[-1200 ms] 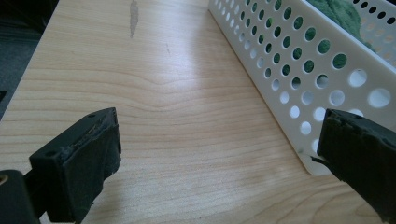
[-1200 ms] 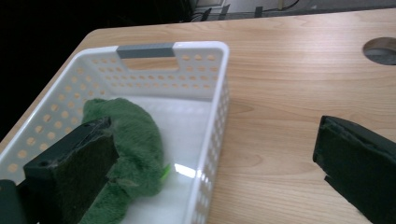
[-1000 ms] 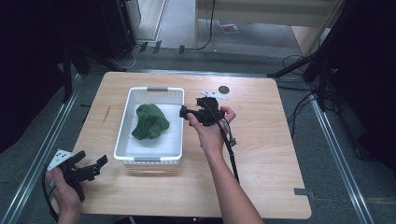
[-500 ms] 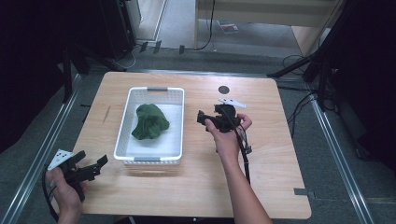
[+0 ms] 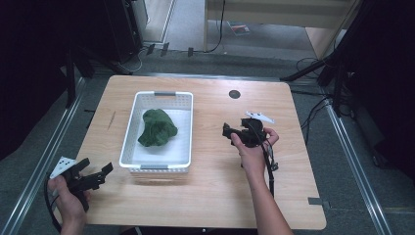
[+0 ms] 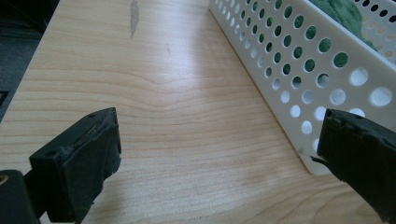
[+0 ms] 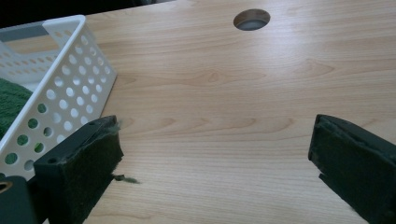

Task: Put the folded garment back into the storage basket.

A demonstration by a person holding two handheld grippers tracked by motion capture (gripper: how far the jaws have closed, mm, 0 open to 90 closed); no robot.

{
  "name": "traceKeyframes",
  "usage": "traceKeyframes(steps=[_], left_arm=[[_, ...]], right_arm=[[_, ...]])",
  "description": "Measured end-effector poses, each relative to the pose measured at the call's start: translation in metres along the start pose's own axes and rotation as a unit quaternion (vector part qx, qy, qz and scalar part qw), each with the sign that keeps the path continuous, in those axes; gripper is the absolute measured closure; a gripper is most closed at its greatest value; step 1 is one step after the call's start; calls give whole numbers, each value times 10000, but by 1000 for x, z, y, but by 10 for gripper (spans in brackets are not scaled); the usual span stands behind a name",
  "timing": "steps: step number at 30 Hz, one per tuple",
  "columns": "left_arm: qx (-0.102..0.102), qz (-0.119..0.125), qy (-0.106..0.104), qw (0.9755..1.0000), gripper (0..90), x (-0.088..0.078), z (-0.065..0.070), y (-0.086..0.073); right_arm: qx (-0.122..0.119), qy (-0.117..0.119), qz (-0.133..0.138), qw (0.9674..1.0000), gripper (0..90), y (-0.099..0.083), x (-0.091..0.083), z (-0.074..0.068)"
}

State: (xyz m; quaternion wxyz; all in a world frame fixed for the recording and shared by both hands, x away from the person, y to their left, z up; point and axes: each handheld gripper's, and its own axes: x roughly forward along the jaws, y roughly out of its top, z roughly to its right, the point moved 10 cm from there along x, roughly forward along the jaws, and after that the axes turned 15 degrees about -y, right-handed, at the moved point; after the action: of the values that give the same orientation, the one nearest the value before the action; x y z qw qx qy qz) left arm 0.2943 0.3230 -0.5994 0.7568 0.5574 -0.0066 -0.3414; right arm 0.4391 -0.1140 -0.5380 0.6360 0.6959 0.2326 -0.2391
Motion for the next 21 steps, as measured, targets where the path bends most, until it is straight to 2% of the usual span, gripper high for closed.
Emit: traceKeyframes(steps=[6,8,21], left_arm=[[5,-12,-2,10000,6,0,0,0],[2,-8,3,10000,5,0,0,0],[11,-19,8,10000,6,0,0,0]], right_arm=[[28,-86,77,9999,34,-6,-2,24],[12,-101,94,9999,35,-8,-3,28],[170,-349,59,9992,47,-28,-4,76]])
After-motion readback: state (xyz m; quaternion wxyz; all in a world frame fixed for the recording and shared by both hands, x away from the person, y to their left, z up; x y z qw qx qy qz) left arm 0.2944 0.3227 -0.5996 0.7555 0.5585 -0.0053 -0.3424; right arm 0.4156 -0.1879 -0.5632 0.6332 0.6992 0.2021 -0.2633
